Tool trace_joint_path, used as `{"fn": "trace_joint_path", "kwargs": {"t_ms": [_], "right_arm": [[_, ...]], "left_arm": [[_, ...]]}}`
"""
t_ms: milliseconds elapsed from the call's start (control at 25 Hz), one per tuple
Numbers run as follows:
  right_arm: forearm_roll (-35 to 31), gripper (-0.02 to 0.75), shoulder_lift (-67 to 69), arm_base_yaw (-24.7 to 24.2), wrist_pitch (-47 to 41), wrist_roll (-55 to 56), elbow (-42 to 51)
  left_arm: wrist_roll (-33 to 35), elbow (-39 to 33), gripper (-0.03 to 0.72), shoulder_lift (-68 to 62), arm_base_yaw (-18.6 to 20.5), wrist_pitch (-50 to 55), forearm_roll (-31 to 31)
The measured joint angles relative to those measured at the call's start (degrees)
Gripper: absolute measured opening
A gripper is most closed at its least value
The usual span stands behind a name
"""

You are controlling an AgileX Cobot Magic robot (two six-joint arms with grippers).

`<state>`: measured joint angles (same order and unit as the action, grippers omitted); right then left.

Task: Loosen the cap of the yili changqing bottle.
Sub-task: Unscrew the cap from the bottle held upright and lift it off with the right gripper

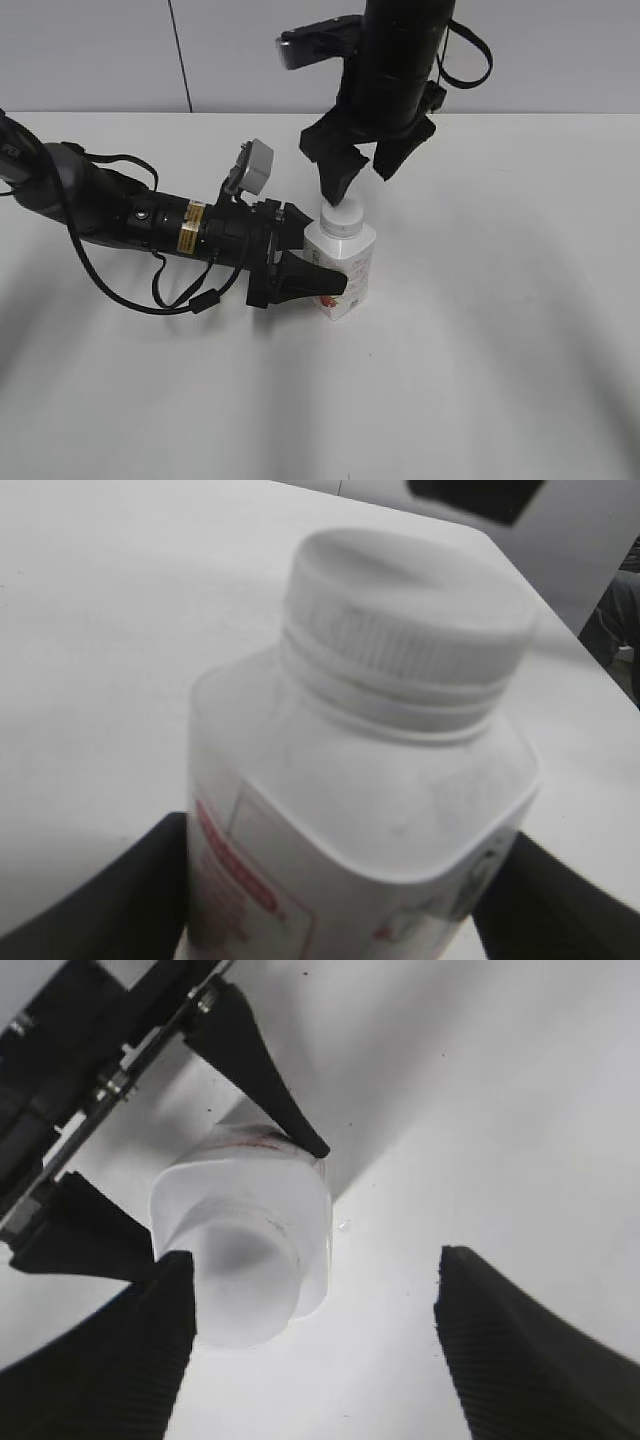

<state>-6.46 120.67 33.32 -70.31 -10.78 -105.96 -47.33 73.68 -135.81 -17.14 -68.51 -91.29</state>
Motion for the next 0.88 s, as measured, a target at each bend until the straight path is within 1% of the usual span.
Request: {"fn": "trace_joint_path", "kwargs": {"t_ms": [120, 320, 720, 880], "right_arm": [[-2.37, 0.586, 0.0, 0.0, 0.0, 7.1, 0.0], [-7.2, 0.586, 0.0, 0.0, 0.0, 12.95, 0.0], [-6.48, 0.586, 0.0, 0.0, 0.0, 18.89, 0.06], [-6.48, 0.586, -0.02, 0.0, 0.05, 19.52, 2.14]], "left_arm": [[-0.12, 0.0, 0.496, 0.0, 0.0, 0.0, 0.0], [-0.18, 0.0, 0.496, 0.0, 0.0, 0.0, 0.0], [-0.18, 0.0, 0.496, 0.0, 0.0, 0.0, 0.05], [-0.23, 0.0, 0.496, 0.0, 0.0, 0.0, 0.05]]}}
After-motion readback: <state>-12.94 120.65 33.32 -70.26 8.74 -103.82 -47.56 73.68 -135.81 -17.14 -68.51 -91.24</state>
